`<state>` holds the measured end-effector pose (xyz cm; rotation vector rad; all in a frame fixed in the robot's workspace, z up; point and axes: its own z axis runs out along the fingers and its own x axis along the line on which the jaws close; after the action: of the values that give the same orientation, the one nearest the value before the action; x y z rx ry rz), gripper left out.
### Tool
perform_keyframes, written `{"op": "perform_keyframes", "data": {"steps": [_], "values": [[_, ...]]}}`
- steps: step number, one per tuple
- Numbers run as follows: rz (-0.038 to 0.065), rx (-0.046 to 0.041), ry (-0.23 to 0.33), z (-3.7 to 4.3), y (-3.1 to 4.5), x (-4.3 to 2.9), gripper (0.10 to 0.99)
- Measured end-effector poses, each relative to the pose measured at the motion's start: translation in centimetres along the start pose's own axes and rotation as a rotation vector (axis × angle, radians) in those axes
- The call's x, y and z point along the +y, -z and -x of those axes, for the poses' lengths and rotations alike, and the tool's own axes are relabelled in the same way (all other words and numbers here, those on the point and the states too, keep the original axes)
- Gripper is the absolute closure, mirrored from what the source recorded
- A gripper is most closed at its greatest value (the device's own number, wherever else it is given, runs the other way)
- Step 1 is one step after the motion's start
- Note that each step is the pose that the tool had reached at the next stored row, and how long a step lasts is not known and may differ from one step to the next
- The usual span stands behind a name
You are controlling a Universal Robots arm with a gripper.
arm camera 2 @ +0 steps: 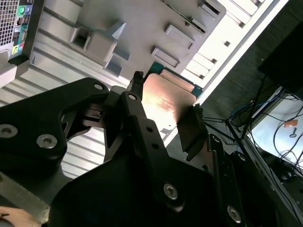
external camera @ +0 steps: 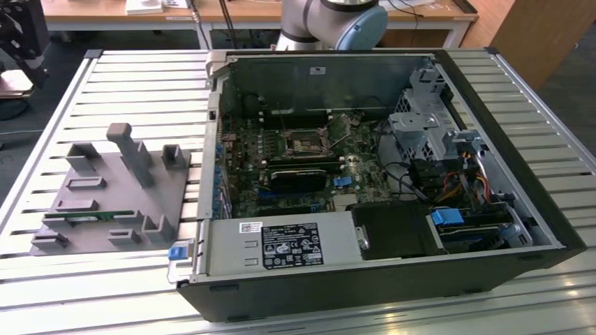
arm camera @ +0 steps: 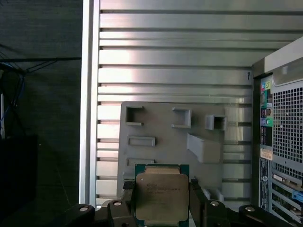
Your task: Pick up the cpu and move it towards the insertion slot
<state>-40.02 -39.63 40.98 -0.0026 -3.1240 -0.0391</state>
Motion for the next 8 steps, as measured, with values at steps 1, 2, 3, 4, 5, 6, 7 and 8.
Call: {"op": "perform_keyframes", "data": {"steps": [1,2,3,4,5,6,7,8], "values": [[0.0,0.0,0.0,0.22,0.01,0.0,0.545],[0.0,-0.0001,0.0,0.4,0.0,0.0,0.545],[0.0,0.0,0.0,0.54,0.01,0.0,0.545],[0.0,0.0,0.0,0.66,0.01,0.0,0.545],[0.0,0.0,0.0,0.78,0.01,0.0,0.545],[0.0,0.0002,0.0,0.92,0.02,0.0,0.545],[0.0,0.0,0.0,1.07,0.02,0.0,0.545],[0.0,0.0002,0.0,1.23,0.04,0.0,0.545]]}}
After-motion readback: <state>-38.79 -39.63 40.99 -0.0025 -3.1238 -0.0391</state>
